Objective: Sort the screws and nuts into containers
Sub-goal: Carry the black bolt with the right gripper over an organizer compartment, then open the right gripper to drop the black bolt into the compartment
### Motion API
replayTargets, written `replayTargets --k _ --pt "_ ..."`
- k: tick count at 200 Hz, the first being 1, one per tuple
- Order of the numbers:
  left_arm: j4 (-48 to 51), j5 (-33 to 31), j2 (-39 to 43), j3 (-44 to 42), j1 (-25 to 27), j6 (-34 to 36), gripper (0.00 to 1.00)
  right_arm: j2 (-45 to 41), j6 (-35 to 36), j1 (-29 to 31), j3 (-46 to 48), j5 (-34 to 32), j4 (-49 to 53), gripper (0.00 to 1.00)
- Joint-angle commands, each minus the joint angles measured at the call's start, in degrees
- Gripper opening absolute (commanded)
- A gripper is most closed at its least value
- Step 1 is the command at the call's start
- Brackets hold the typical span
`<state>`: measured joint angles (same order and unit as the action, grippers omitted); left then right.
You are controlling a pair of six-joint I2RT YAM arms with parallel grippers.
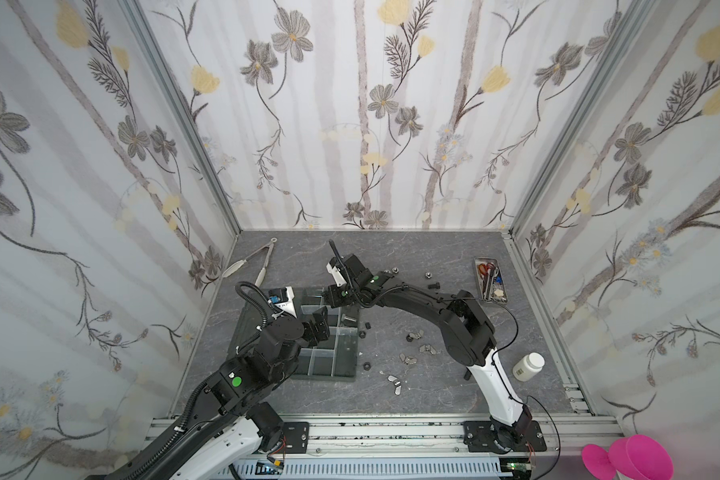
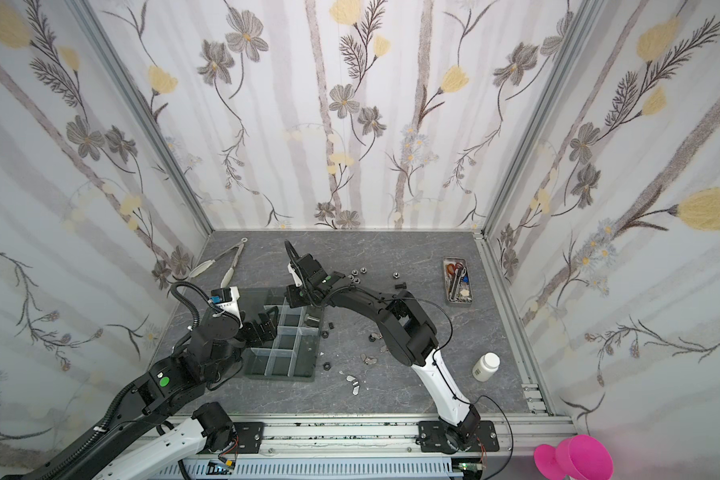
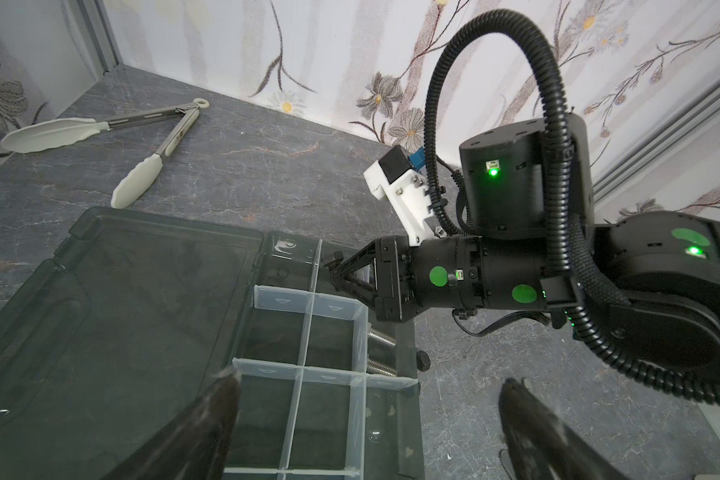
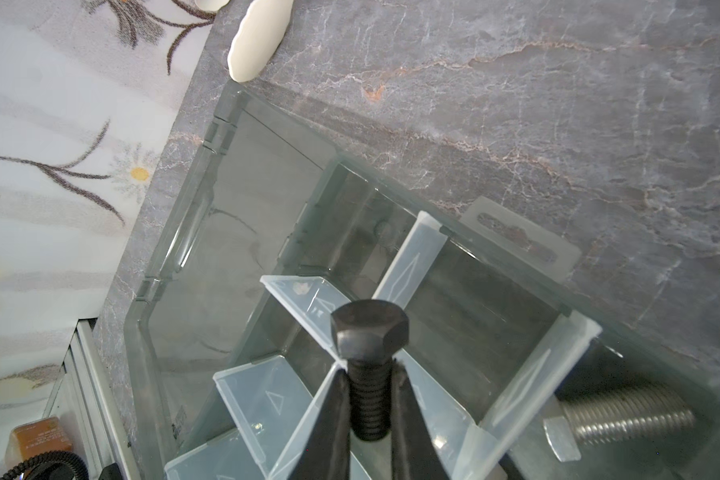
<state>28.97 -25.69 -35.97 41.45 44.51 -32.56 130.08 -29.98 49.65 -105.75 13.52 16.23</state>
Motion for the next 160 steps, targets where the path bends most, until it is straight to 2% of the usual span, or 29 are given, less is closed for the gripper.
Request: replayTargets --k 1,58,115,160 --pt "-0.5 -1.0 -0.1 -0.2 -0.1 -0.2 0.97 0.1 -0.3 -0.3 -0.1 -1.7 0.1 0.0" --pt "-0.4 -1.0 -0.2 -0.4 -0.2 -0.2 0.97 0.6 -0.2 -0.4 0.0 -2.4 0.9 0.0" --pt "0.0 0.0 -1.0 0.9 -0.1 0.6 0.97 -0.4 -0.2 -0.3 0.0 -3.1 0.9 0.33" --pt "2.1 3.0 -5.8 4.9 -0.1 3.8 0.96 -3.5 0.1 -1.1 2.5 -2.7 0.0 0.42"
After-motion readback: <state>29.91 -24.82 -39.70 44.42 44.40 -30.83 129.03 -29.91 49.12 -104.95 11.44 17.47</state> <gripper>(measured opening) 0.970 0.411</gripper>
